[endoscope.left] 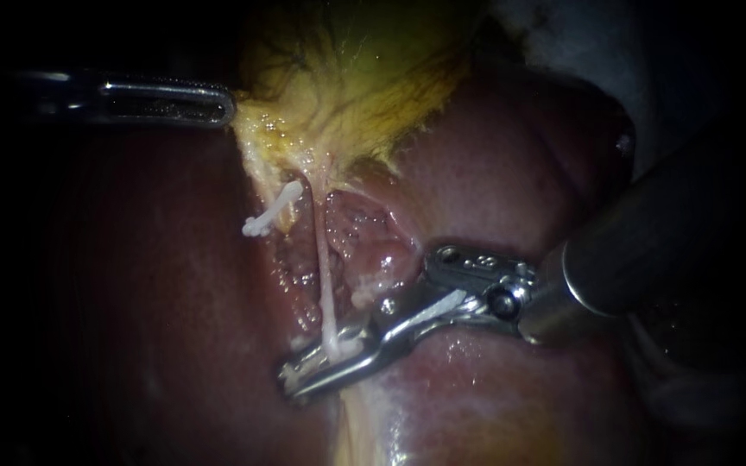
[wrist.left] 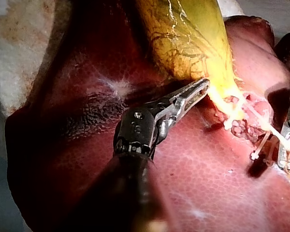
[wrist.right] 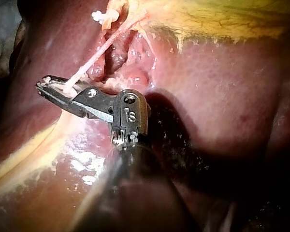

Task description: Clipping first clip right tube

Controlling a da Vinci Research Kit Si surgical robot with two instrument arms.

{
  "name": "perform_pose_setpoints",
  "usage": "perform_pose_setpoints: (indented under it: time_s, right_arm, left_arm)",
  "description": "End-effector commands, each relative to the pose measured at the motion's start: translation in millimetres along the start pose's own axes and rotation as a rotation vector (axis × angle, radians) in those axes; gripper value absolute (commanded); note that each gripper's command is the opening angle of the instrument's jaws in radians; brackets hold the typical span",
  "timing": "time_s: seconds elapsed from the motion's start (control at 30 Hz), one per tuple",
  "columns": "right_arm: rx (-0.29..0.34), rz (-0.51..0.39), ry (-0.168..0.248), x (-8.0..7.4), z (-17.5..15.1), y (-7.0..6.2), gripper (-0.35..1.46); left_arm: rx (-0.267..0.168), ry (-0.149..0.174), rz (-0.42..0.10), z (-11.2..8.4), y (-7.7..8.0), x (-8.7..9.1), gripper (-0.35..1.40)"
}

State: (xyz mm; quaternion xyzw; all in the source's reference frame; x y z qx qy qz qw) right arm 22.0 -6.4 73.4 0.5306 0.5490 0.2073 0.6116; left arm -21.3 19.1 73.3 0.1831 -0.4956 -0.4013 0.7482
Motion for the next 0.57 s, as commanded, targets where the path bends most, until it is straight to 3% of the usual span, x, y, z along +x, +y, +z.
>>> perform_pose_setpoints:
  time_s: [0.03,0.57]
  right_arm:
    - [-0.003,-0.001,0.003,0.0,0.0,0.1,-0.35]
    - [-0.006,0.016,-0.001,-0.1,-0.4,0.5,-0.35]
  left_arm:
    - [0.0,0.0,0.0,0.0,0.0,0.0,-0.35]
    - [-0.001,0.0,0.0,0.1,0.0,0.0,-0.35]
